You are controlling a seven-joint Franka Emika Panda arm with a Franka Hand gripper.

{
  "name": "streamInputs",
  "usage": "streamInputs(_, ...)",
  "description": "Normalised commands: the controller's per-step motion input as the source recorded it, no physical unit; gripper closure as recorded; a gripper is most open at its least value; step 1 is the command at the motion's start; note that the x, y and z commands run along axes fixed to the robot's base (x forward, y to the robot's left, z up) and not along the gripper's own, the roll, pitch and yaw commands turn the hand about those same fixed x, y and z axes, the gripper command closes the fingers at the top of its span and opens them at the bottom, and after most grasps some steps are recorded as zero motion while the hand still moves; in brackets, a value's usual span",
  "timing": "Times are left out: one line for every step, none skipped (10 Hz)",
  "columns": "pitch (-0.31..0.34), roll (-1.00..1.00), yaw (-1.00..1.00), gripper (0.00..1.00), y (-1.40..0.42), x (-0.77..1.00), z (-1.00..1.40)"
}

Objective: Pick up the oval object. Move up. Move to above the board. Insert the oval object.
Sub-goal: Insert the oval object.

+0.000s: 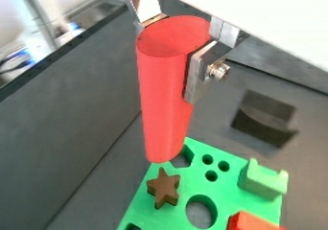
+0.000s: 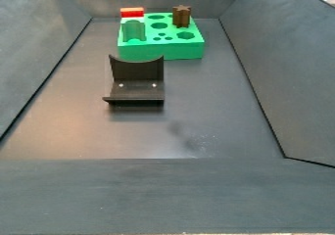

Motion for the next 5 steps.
streamInputs(-0.047, 0.01, -1.00, 1.00, 0.00, 0.00, -0.07)
streamInputs(-0.047, 0.01, -1.00, 1.00, 0.00, 0.00, -0.07)
streamInputs(-0.046, 0.01, -1.00, 1.00, 0.00, 0.00, -0.07)
streamInputs(-0.014, 0.09, -1.00, 1.00, 0.00, 0.00, -0.18)
streamInputs(0.000, 0.21, -0.95, 1.00, 0.00, -0.05, -0.47)
